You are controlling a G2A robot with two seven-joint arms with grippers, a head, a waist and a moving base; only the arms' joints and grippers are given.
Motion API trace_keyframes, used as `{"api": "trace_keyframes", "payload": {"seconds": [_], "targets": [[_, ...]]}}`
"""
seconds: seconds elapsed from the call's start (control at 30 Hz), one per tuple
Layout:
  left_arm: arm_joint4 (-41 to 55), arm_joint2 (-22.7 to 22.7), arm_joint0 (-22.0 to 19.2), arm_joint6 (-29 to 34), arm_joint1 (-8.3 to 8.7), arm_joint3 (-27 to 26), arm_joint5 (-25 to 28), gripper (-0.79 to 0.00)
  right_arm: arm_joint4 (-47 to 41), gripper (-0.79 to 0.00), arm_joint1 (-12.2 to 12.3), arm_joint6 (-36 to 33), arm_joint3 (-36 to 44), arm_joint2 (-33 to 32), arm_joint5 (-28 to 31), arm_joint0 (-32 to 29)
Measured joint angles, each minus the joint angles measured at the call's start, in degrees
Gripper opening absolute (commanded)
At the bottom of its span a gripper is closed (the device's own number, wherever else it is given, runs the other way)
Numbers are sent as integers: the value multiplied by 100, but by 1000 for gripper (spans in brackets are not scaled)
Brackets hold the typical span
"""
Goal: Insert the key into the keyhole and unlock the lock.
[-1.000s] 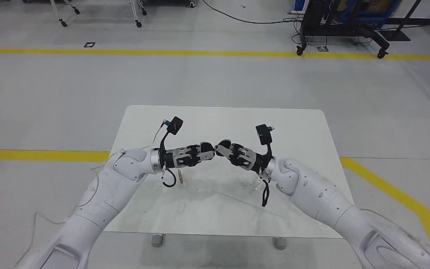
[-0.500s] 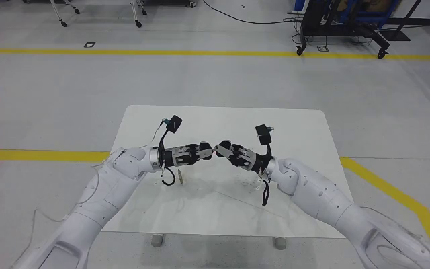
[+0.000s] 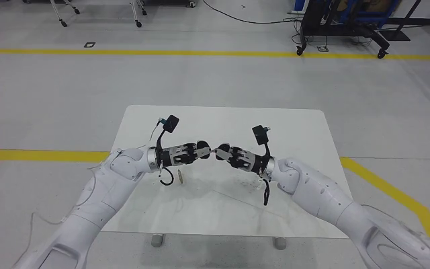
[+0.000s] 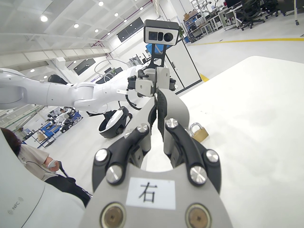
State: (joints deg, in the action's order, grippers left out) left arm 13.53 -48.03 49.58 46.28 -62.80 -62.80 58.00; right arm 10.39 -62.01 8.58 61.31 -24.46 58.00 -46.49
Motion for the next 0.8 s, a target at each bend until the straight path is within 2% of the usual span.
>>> {"api": "trace_keyframes", "payload": {"seconds": [0.23,0.27,0.4,0.5,0.53,0.6,0.73,0.8], "targets": [[-78,-94,36,-1,23,-20,0,-785,-195,0,15,-338,-21,-35,0,10],[-117,-105,40,0,32,-21,0,-785,-227,-71,16,-412,-48,-36,0,15],[-305,-83,13,144,63,22,-155,-785,-418,-240,24,-936,-241,-10,0,65],[-451,9,-85,374,55,1,-445,-785,-662,-249,31,-1327,-325,-26,0,92],[-506,42,-113,413,46,-20,-523,-785,-744,-317,35,-1474,-359,-40,0,100],[-567,89,-137,446,32,-45,-584,-785,-855,-379,36,-1678,-394,-60,0,104],[-565,204,-175,540,-4,-50,-722,-785,-1078,-428,10,-2060,-432,-106,0,101],[-534,237,-207,581,-17,-28,-758,-785,-1161,-489,-11,-2171,-442,-131,0,101]]}}
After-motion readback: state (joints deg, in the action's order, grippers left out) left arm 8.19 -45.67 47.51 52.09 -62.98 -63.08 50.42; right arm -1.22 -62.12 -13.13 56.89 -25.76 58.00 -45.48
